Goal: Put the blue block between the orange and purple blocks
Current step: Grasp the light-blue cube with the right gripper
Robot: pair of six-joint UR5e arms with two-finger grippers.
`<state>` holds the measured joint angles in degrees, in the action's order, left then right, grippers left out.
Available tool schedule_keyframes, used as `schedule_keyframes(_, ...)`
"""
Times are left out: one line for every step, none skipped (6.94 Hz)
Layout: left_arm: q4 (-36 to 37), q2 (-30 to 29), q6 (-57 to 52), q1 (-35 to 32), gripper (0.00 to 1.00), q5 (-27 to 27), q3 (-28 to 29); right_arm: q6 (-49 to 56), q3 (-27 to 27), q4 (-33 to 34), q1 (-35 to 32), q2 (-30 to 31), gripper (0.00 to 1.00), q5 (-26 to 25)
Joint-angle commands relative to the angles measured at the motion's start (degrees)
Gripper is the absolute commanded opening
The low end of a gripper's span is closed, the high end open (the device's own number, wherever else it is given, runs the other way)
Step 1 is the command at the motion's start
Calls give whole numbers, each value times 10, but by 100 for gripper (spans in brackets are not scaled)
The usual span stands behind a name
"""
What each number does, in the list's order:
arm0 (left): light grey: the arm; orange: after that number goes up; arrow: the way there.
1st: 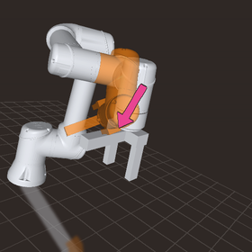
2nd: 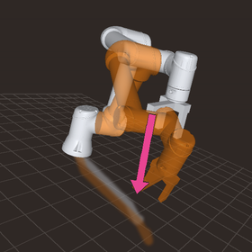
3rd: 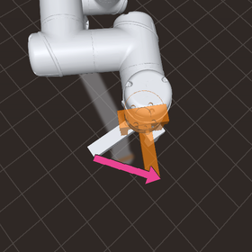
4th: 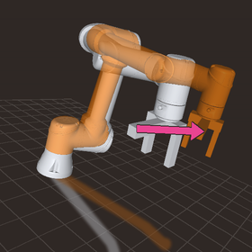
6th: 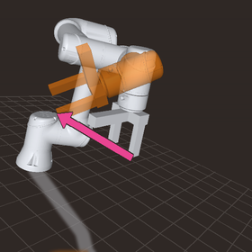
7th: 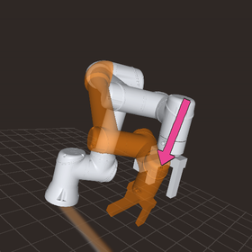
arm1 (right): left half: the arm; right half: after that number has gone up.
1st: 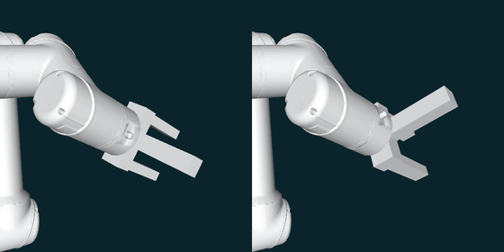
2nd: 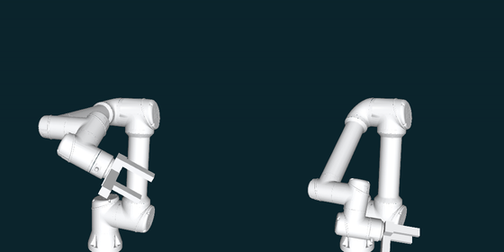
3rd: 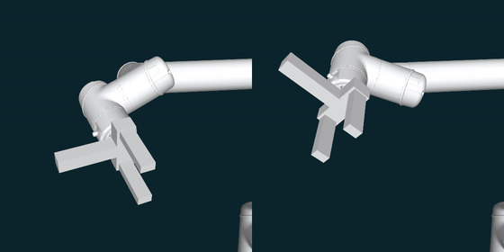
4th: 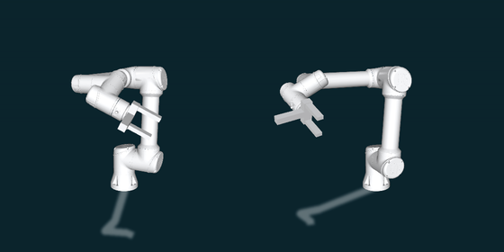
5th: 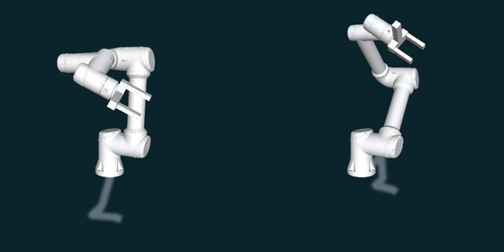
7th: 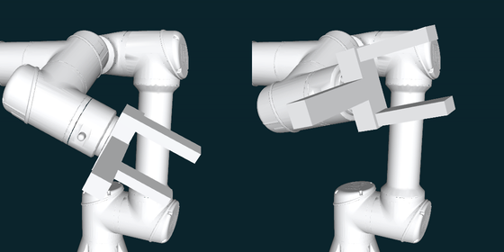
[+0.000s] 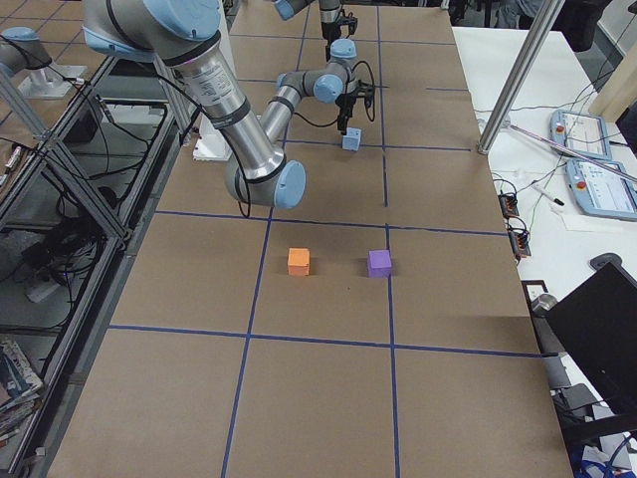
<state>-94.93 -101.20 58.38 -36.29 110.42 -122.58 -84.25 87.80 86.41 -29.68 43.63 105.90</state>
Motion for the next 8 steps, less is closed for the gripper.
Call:
schedule_keyframes(0,2,1,1,100,0,-1,-12,-70,-34,3,-23,100,-12)
schedule_keyframes(0,3,1,1,100,0,-1,-13,-85,-35,9,-24,100,-15)
schedule_keyframes(0,3,1,1,100,-1,-1,-13,-104,-37,11,-35,100,-25)
schedule_keyframes(0,3,1,1,100,-1,-1,-13,-112,-37,11,-39,89,-26)
schedule_keyframes(0,3,2,1,100,-1,-1,-13,-111,-38,11,-39,33,-25)
schedule_keyframes(0,3,1,1,100,-2,0,-4,-106,-39,11,-34,3,-24)
schedule_keyframes(0,3,1,0,100,-2,-1,-2,-72,-37,2,-19,2,-17)
schedule_keyframes(0,3,1,0,100,-2,-1,9,15,-34,-11,54,2,2)
